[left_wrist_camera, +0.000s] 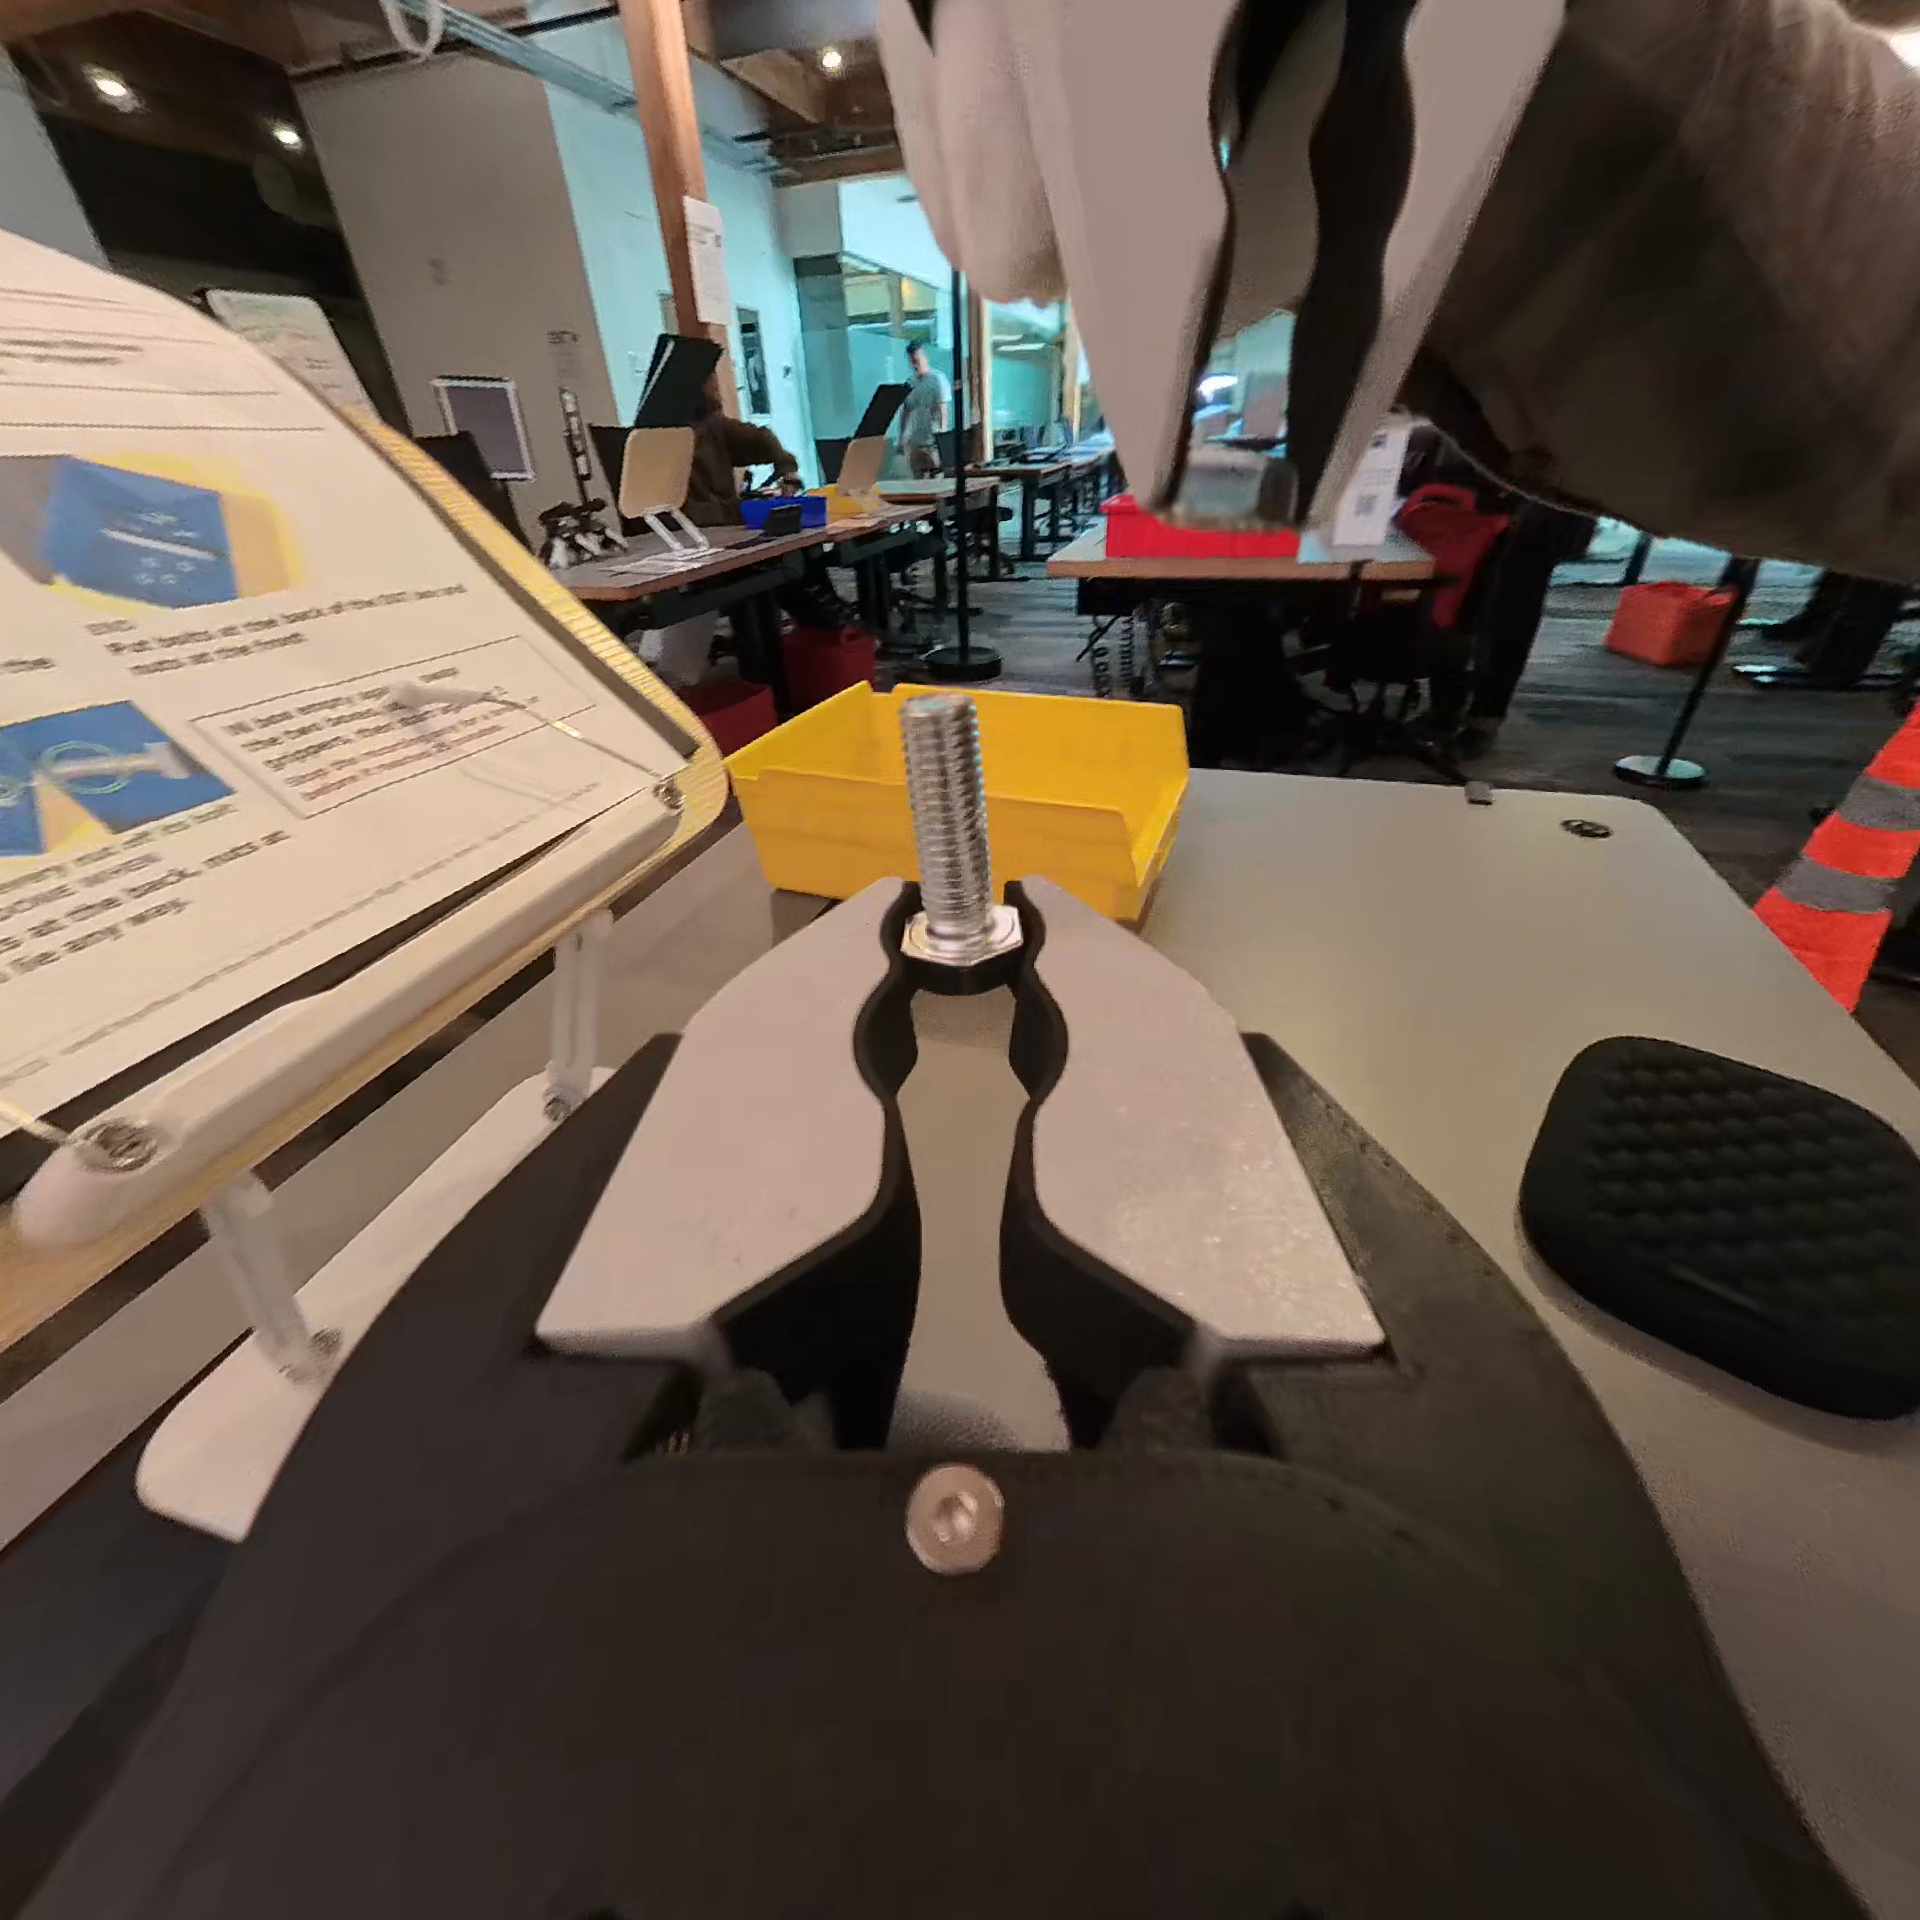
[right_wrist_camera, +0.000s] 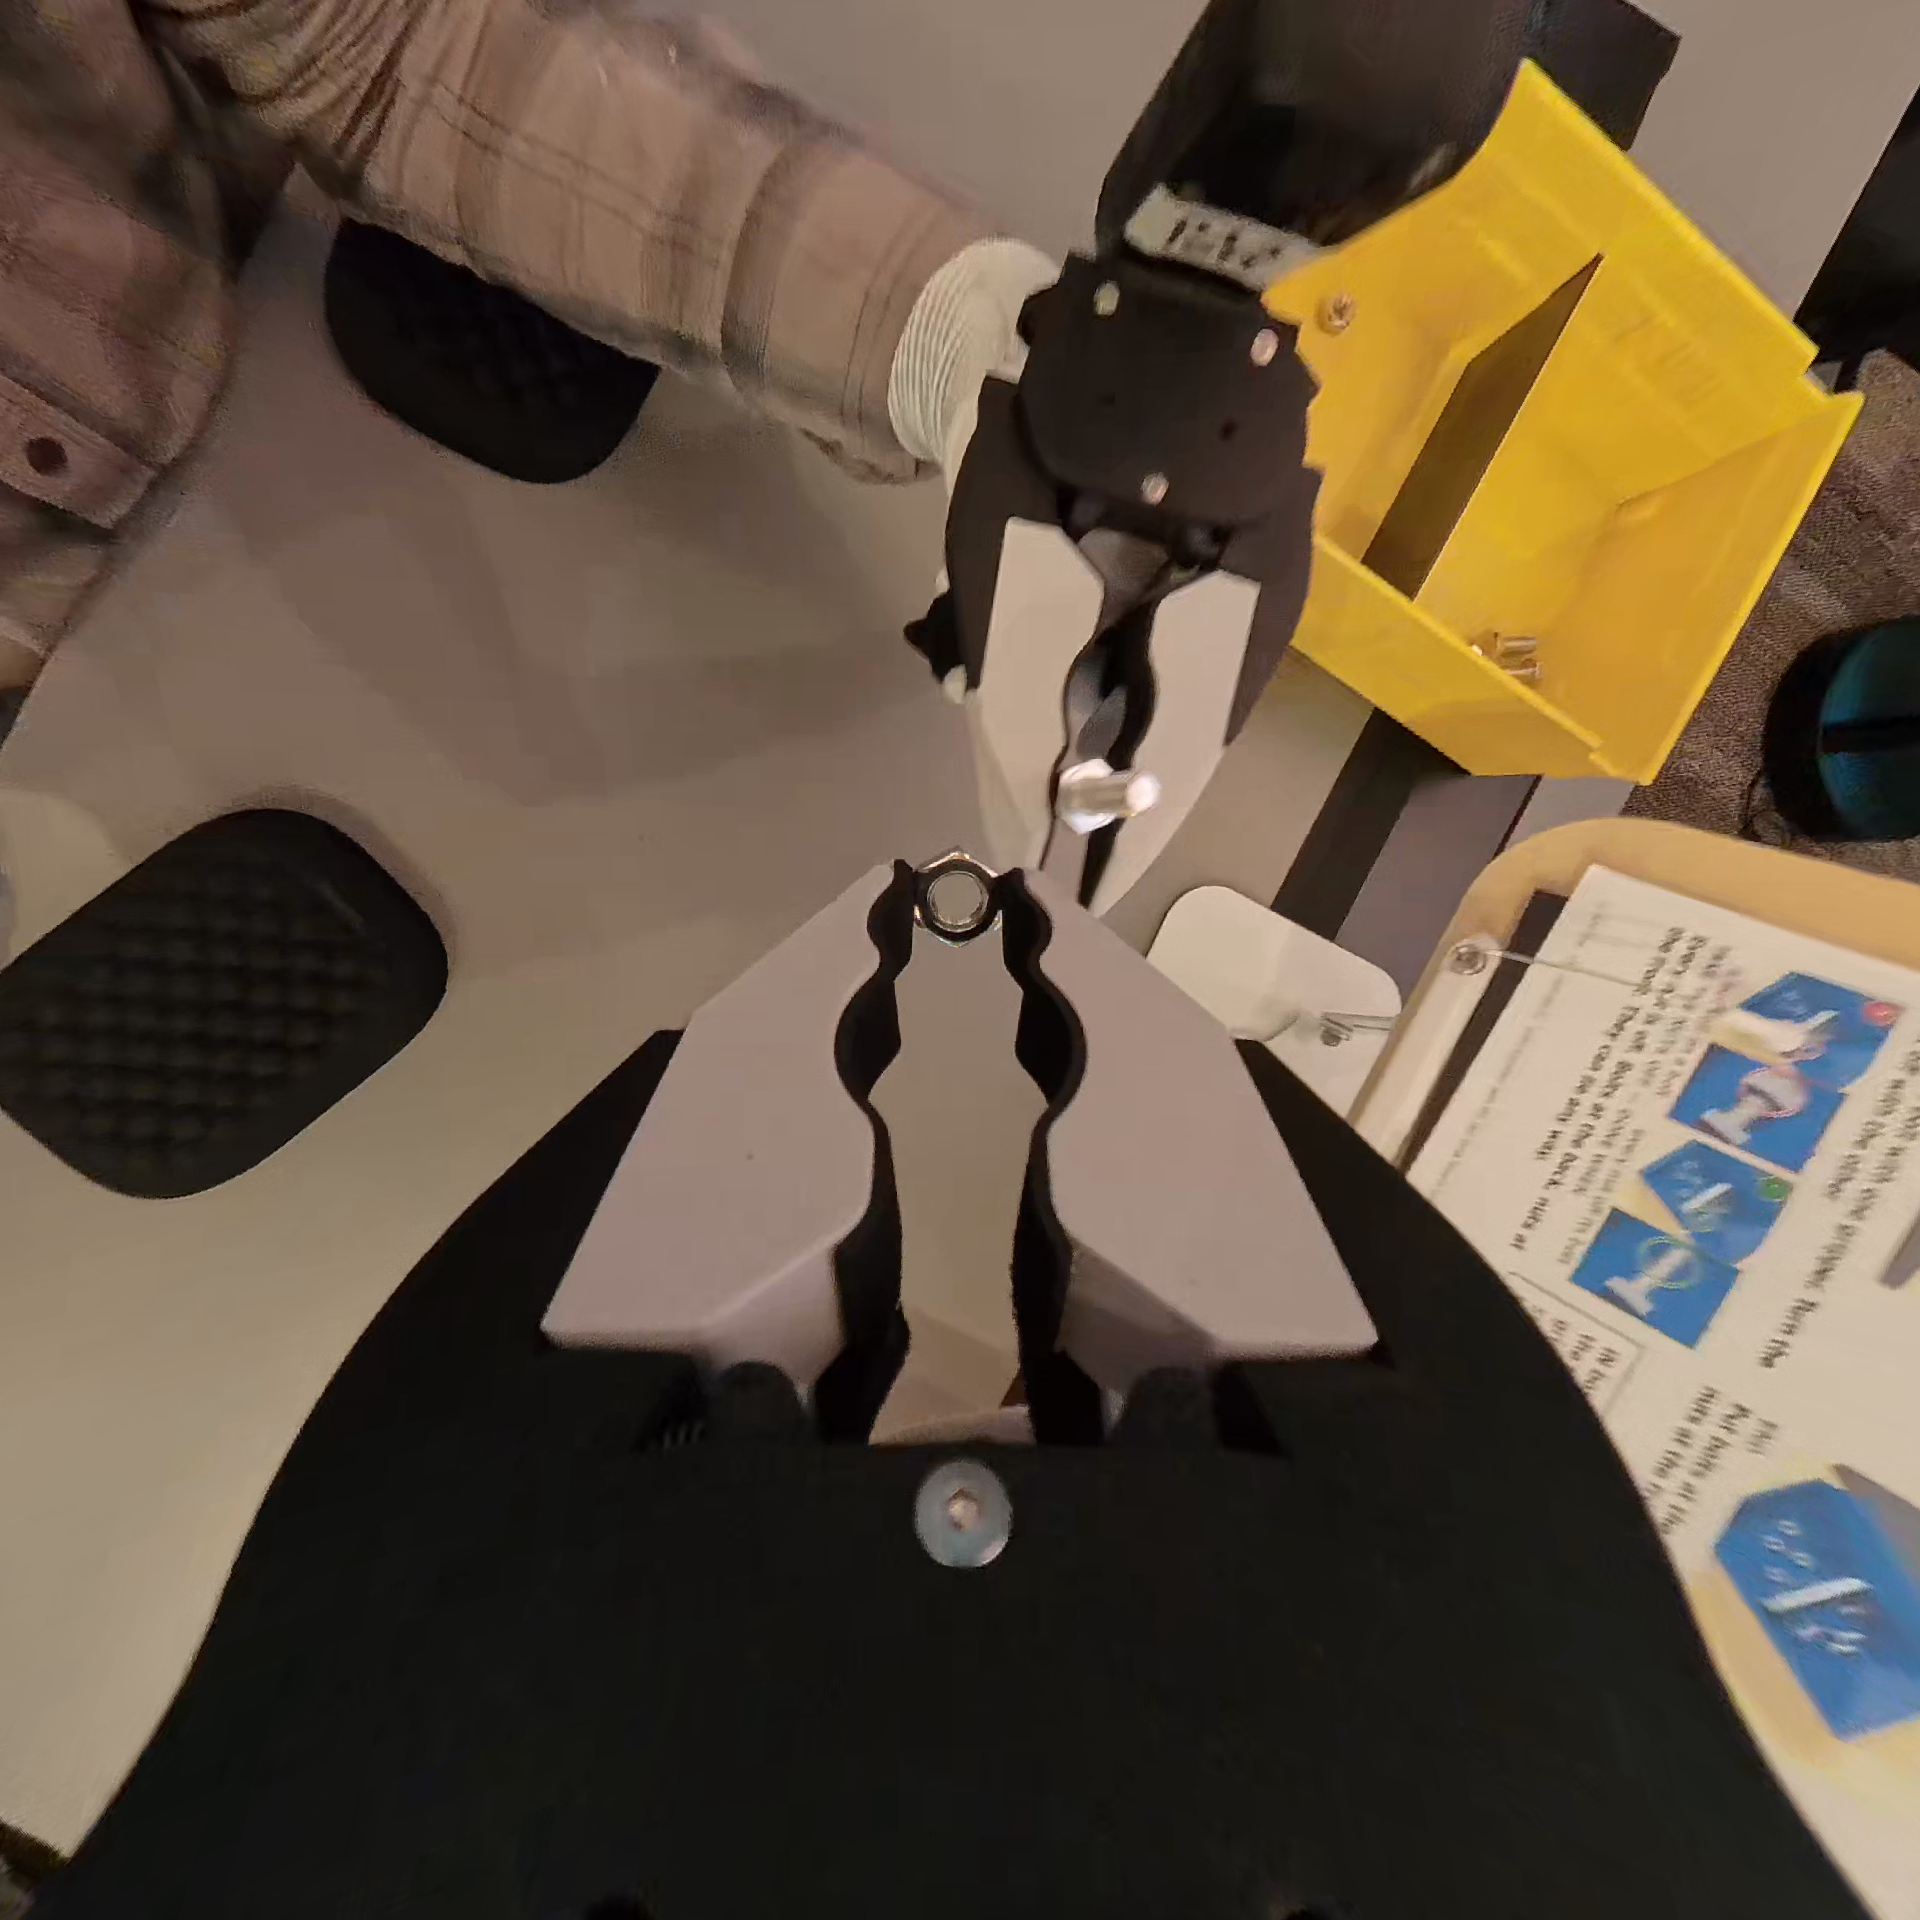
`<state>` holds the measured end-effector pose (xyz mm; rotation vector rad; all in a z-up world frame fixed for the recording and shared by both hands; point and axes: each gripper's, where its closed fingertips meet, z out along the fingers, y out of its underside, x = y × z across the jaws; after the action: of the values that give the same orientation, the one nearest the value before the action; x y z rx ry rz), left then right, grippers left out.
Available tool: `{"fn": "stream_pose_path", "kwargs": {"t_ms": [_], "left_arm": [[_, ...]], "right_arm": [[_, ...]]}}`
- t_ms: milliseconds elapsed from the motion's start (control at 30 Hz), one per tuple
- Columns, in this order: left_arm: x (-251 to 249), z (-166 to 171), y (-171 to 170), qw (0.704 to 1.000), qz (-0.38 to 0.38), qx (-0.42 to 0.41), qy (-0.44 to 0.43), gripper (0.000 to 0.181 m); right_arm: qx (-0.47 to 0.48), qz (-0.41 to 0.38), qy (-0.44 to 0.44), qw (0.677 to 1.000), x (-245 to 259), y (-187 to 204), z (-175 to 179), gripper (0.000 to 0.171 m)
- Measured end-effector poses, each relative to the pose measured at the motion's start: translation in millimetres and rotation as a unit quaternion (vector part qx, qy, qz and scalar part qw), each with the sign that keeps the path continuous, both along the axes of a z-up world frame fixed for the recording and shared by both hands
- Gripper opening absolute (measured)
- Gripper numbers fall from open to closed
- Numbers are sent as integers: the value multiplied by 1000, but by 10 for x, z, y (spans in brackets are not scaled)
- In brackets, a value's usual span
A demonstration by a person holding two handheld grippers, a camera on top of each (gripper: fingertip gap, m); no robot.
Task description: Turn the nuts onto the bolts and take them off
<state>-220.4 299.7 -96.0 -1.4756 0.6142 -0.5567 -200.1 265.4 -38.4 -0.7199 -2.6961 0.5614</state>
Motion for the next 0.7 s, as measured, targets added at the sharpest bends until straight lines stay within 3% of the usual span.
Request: {"fn": "stream_pose_path", "kwargs": {"t_ms": [133, 300, 700], "left_arm": [[201, 60, -80, 999, -46, 6, -12, 15], [326, 197, -239, 995, -97, 18, -32, 15], [386, 177, -291, 994, -106, 15, -4, 15]], "right_arm": [[25, 10, -26, 999, -74, -87, 163, 15], [45, 18, -69, 996, -61, -174, 128, 15], [54, 16, -82, 995, -113, -179, 11, 15]]}}
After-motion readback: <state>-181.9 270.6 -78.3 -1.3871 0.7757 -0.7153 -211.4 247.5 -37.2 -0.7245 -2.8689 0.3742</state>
